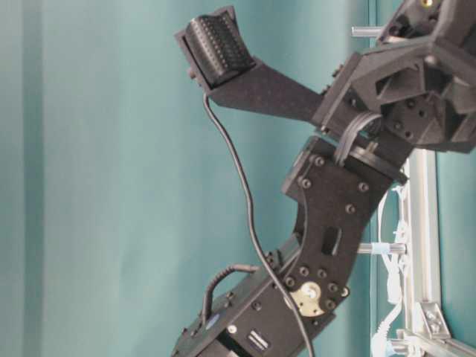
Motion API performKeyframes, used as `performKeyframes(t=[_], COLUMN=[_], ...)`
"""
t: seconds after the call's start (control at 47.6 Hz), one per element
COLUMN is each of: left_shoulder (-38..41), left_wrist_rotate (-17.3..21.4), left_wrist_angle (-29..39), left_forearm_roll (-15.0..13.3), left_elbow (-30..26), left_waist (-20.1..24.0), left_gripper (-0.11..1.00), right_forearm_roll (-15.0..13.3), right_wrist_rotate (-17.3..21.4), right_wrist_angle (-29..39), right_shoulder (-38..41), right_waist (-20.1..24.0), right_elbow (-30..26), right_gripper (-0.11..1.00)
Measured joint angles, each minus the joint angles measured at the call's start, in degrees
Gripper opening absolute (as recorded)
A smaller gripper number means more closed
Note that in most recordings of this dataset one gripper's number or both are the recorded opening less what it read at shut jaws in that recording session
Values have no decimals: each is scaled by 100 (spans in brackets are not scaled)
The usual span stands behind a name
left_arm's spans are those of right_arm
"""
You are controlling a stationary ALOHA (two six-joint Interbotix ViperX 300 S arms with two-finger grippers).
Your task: Insert the wire through the string loop located on the right side.
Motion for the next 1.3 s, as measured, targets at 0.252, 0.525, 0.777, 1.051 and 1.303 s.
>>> performKeyframes(t=[0.252, 0.525, 0.777, 1.051, 1.303], left_shoulder=[0, 0, 0, 0, 0], left_wrist_rotate=[0, 0, 0, 0, 0], left_wrist_angle=[9, 26, 167, 211, 220], left_forearm_roll=[0, 0, 0, 0, 0], left_elbow=[0, 0, -9, -9, 0], left_waist=[0, -9, -18, -79, -167], left_gripper=[22, 22, 22, 22, 22], right_forearm_roll=[0, 0, 0, 9, 9], right_wrist_rotate=[62, 229, 404, 360, 360], right_wrist_angle=[0, 0, 0, 0, 62], right_shoulder=[0, 0, 0, -79, -193], right_waist=[9, 9, 0, -9, -9], right_elbow=[0, -18, -35, 9, 132], right_gripper=[11, 11, 11, 62, 90])
